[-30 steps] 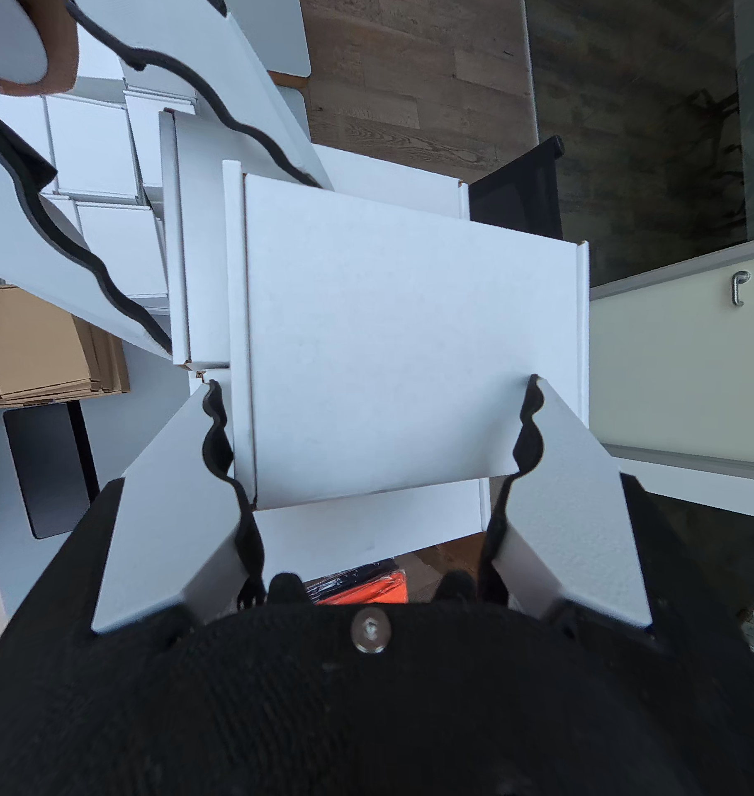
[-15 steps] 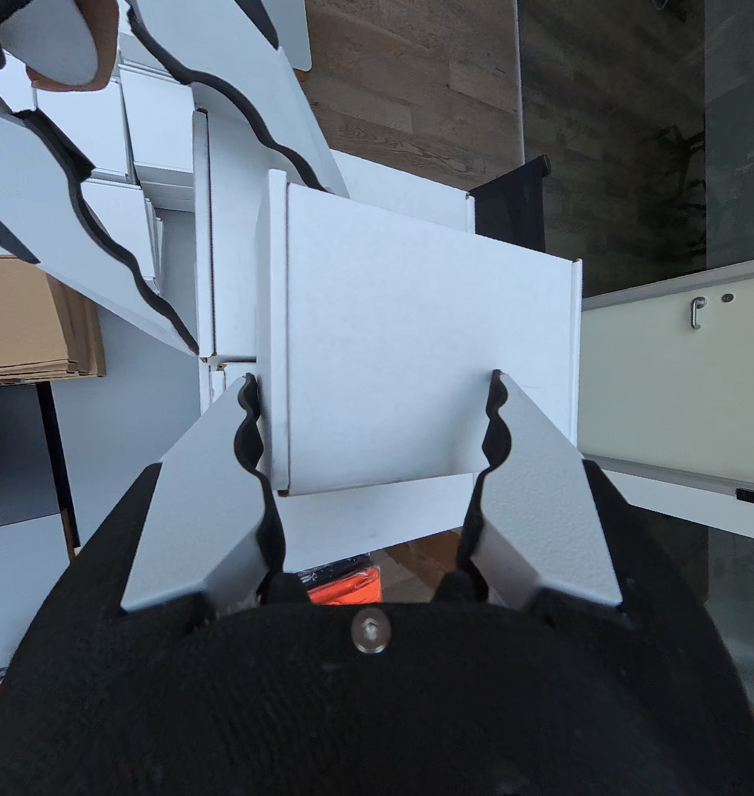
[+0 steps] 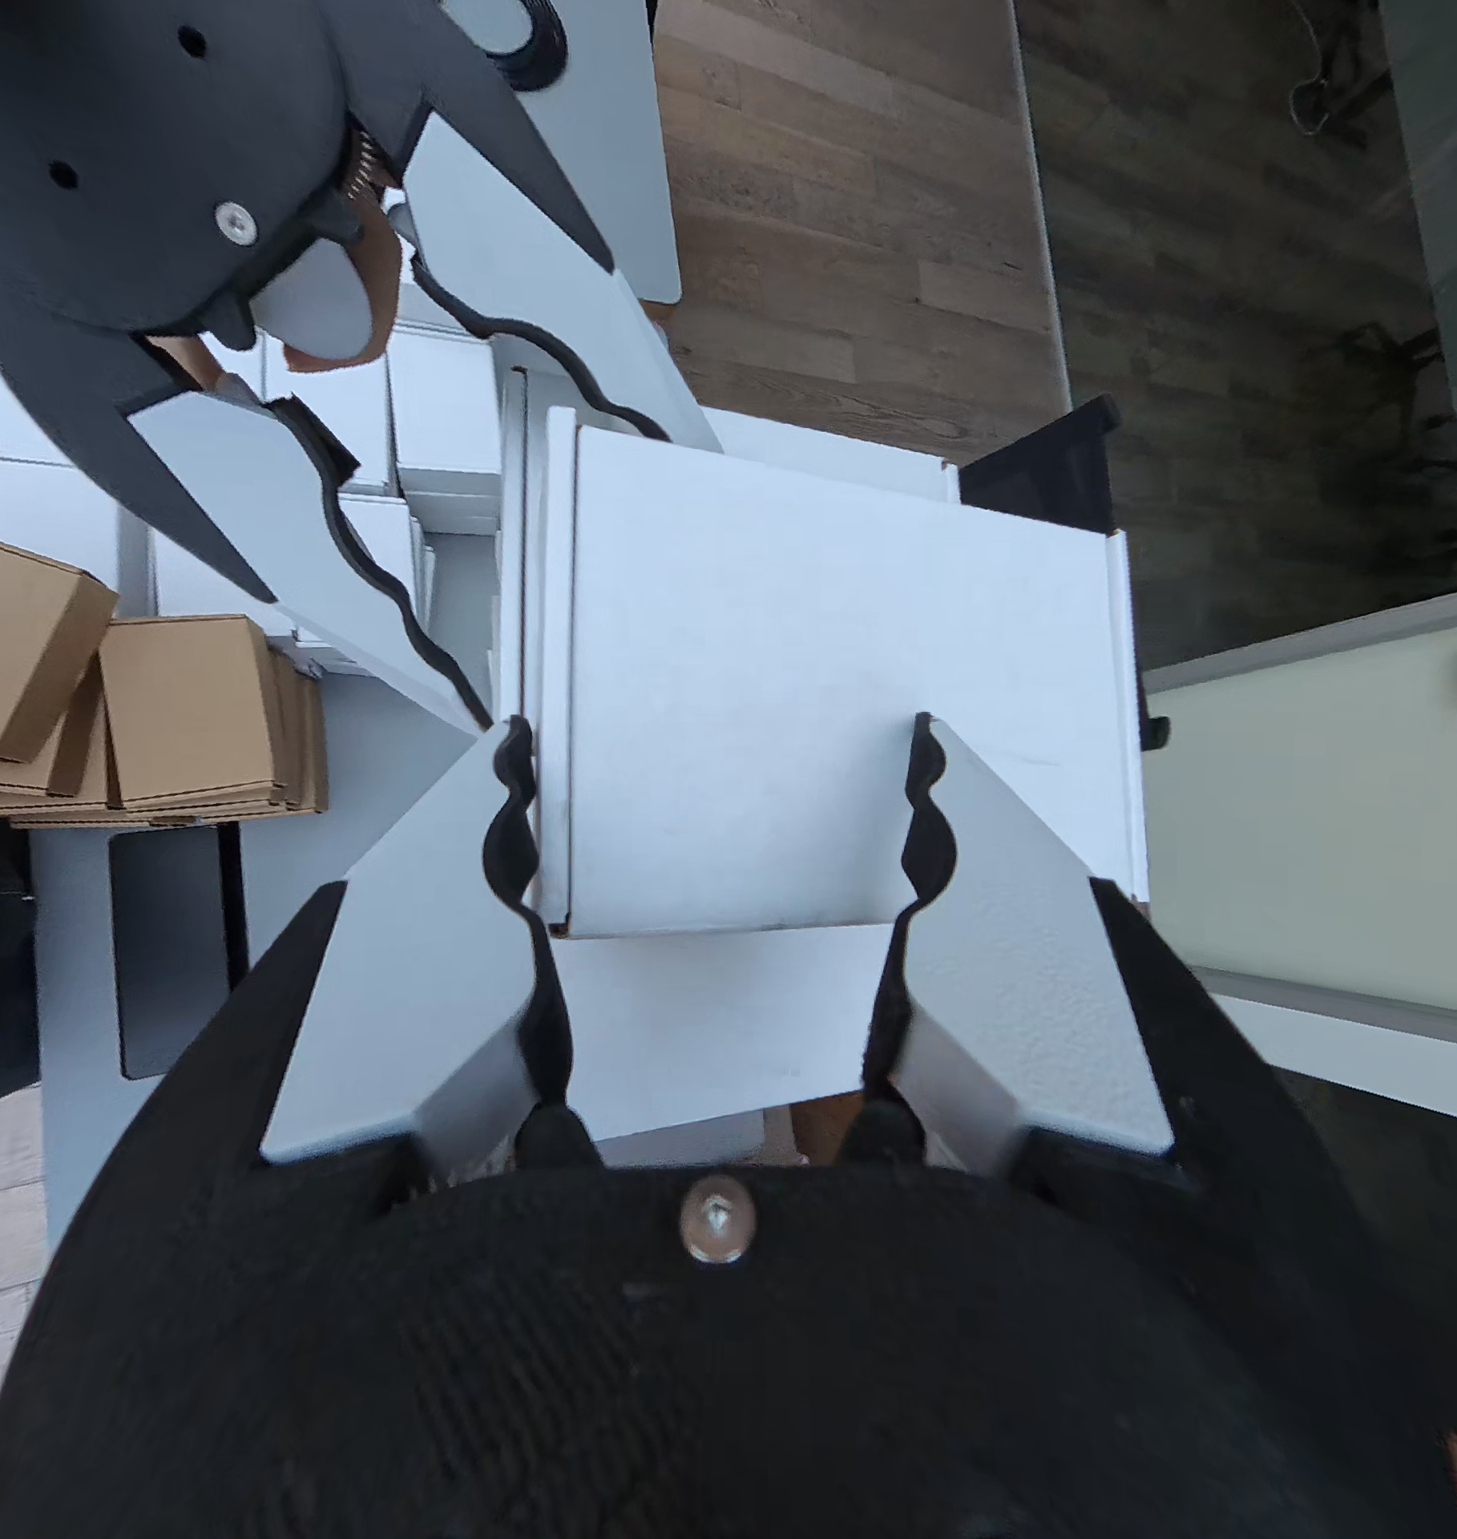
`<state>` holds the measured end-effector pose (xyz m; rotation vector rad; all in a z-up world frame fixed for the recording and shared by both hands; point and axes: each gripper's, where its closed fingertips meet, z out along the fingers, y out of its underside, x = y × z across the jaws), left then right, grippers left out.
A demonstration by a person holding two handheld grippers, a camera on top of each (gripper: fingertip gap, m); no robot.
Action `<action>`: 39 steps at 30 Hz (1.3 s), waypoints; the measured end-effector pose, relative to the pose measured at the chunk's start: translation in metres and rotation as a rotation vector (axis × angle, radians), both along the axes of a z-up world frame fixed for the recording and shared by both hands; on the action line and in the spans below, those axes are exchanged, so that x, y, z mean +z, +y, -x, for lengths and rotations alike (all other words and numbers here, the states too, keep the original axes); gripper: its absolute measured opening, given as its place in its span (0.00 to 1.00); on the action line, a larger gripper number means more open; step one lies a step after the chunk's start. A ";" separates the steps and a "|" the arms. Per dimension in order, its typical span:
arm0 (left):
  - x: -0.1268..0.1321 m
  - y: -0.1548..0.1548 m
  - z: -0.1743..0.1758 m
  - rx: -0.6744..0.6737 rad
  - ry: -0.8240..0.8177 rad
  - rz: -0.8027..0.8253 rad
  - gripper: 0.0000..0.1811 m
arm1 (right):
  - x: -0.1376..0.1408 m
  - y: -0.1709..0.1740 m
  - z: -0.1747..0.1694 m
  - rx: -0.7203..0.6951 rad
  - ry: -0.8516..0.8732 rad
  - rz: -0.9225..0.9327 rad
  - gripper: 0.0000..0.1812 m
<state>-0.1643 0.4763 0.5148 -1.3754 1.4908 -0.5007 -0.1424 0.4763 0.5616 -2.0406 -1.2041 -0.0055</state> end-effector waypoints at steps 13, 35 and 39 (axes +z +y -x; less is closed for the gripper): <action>0.012 -0.007 0.002 -0.043 -0.079 -0.020 0.47 | -0.002 0.001 -0.002 0.054 0.020 -0.069 0.51; 0.017 -0.006 0.008 -0.058 -0.082 0.036 0.47 | -0.001 0.006 -0.003 0.060 -0.010 -0.128 0.50; 0.032 -0.005 0.019 -0.084 -0.142 0.070 0.50 | 0.005 0.006 -0.003 0.063 -0.006 -0.163 0.50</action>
